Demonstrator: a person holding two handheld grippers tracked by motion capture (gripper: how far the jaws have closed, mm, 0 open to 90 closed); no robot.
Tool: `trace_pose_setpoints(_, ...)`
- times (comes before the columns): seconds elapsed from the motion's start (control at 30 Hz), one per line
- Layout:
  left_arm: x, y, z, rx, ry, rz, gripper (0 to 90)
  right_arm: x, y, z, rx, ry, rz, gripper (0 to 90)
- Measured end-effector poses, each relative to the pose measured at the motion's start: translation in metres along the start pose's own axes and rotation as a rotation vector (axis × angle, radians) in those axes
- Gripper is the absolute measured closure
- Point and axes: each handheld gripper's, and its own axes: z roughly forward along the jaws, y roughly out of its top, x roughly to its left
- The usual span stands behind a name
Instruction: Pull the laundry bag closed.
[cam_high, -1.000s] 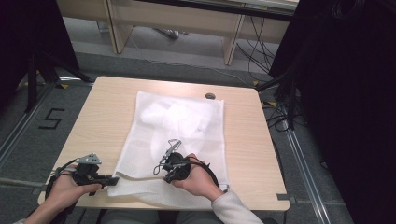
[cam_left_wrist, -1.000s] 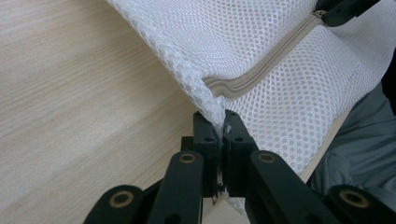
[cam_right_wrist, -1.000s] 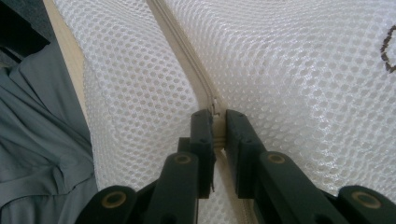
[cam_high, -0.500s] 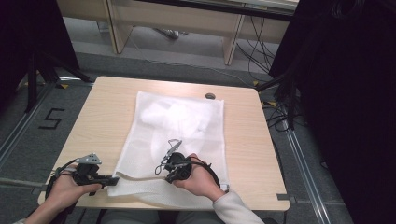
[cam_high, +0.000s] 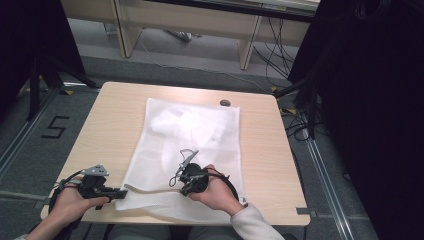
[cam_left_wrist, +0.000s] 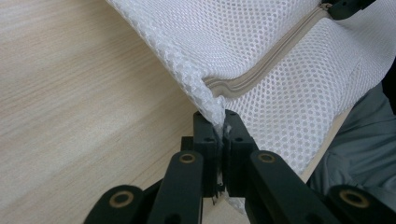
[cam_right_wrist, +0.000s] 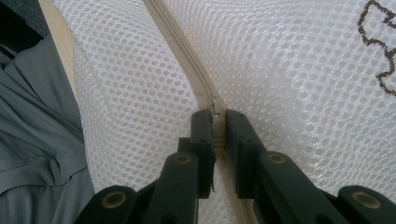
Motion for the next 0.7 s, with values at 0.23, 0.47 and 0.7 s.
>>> trace_pose_setpoints(0.23,0.0,-0.0002,-0.0004,0.002,-0.002,-0.003,85.6,-0.0001,-0.0005,-0.0014,0.003,0.002,-0.007,82.5)
trace_pose_setpoints(0.47,0.0,0.0,-0.0003,0.002,-0.001,-0.001,85.6,-0.0021,-0.0049,-0.0031,0.004,-0.002,-0.002,82.5)
trace_pose_setpoints(0.7,-0.0001,-0.0001,-0.0004,0.003,-0.004,-0.003,85.6,-0.0032,-0.0061,-0.005,-0.004,-0.002,0.003,82.5)
